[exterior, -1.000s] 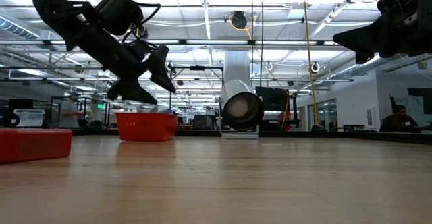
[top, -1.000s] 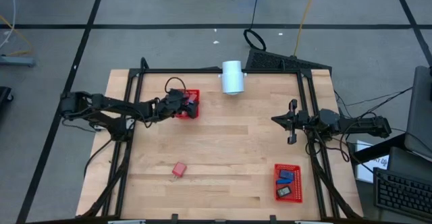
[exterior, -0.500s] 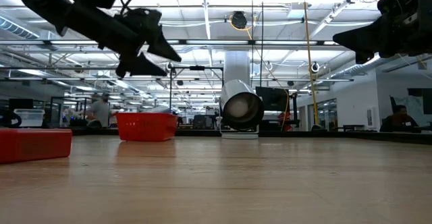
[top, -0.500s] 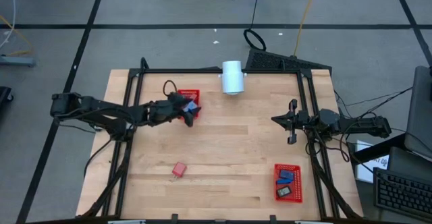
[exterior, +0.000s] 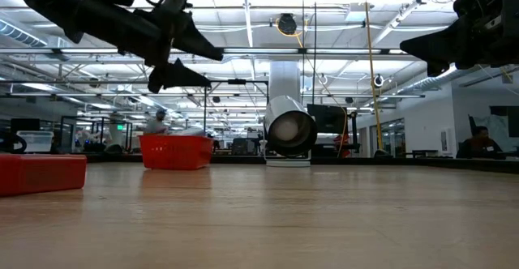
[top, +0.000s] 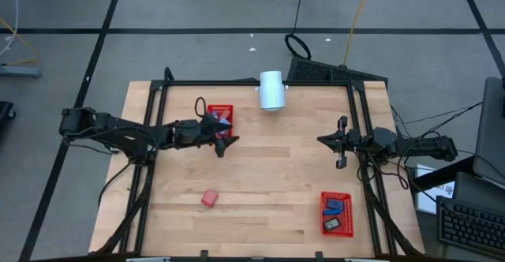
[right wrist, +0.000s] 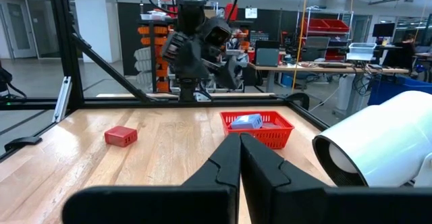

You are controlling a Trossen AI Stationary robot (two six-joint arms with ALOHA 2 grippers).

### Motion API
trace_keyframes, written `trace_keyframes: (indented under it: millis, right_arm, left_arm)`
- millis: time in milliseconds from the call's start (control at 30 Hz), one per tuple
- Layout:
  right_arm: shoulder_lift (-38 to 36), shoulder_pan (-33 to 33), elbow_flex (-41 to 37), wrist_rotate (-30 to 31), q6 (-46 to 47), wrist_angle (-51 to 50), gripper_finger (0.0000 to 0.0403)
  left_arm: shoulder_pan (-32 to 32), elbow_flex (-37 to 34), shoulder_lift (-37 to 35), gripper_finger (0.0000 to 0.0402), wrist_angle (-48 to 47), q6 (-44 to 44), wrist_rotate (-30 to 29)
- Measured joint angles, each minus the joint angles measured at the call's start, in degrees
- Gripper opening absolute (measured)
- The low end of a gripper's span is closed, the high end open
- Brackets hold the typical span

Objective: Pick & Place Office items
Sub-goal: Put the red charger adapter into the top red bin

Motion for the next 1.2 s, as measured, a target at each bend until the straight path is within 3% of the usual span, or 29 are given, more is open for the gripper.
trace_keyframes:
  millis: [233,433,533,667,767,833,1033,1200]
  right_arm:
    - [0.0,0.0,0.0,0.0,0.0,0.0,0.0]
    - [0.0,0.02,-0.01,0.0,-0.02,0.0,0.0]
    - [0.0,0.0,-0.02,0.0,-0.02,0.0,0.0]
    - [-0.02,0.02,0.0,0.0,-0.02,0.0,0.0]
    - [-0.02,0.0,-0.01,0.0,-0.02,0.04,0.0]
    - [0.0,0.0,-0.01,0.0,-0.02,0.0,0.0]
    - [0.0,0.0,0.0,0.0,-0.02,0.01,0.0]
    - [0.0,0.01,0.0,0.0,-0.02,0.02,0.0]
  left_arm:
    - [-5.13,0.0,0.0,0.0321,5.82,2.96,11.49]
    - [-16.58,0.39,0.02,0.0321,9.16,6.75,12.27]
    - [-23.16,2.97,0.74,0.0321,7.15,7.18,9.0]
    - [-30.65,11.72,3.56,0.0321,-10.83,2.85,0.16]
    - [-33.92,21.3,7.7,0.0321,-31.46,-6.95,-6.51]
    - [-34.8,27.53,11.76,0.0321,-43.78,-14.61,-7.8]
    - [-34.68,39.46,23.08,0.0321,-68.69,-35.58,-1.72]
    - [-33.66,42.21,29.77,0.0321,-77.57,-44.38,6.41]
